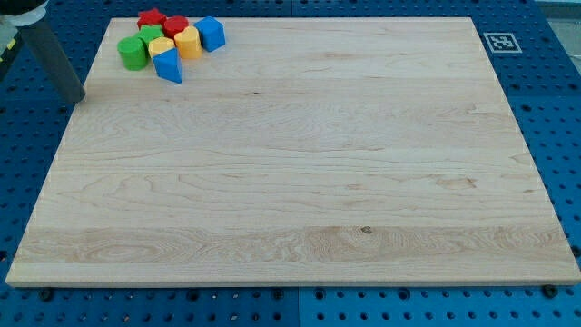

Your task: Move the green star to the center

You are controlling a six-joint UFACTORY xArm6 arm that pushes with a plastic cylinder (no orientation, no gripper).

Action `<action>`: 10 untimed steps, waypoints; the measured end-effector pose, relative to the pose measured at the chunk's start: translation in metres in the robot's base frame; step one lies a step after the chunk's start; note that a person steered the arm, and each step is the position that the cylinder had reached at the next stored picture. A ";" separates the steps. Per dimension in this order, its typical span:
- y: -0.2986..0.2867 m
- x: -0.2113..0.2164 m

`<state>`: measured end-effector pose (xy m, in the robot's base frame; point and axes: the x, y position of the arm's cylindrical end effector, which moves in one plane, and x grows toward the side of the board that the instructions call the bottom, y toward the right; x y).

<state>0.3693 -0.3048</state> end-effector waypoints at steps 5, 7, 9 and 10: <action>0.015 -0.122; 0.086 -0.123; 0.096 -0.107; 0.102 -0.100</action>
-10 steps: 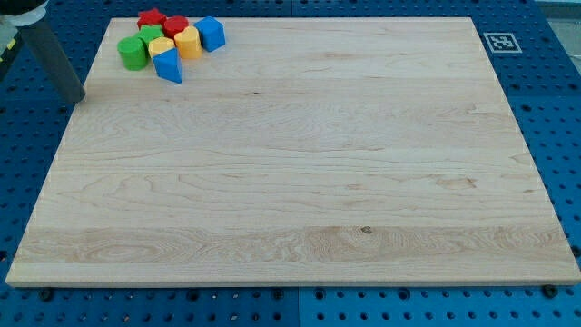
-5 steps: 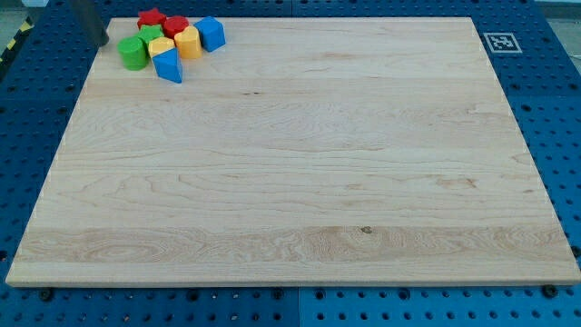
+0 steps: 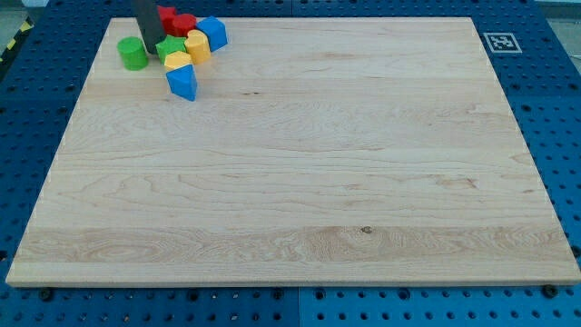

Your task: Move the green star to the center

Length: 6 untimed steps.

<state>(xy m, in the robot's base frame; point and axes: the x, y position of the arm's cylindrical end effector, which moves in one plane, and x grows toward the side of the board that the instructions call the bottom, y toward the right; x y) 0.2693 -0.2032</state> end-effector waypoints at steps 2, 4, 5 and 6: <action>0.029 0.025; 0.081 0.051; 0.118 0.079; 0.164 0.108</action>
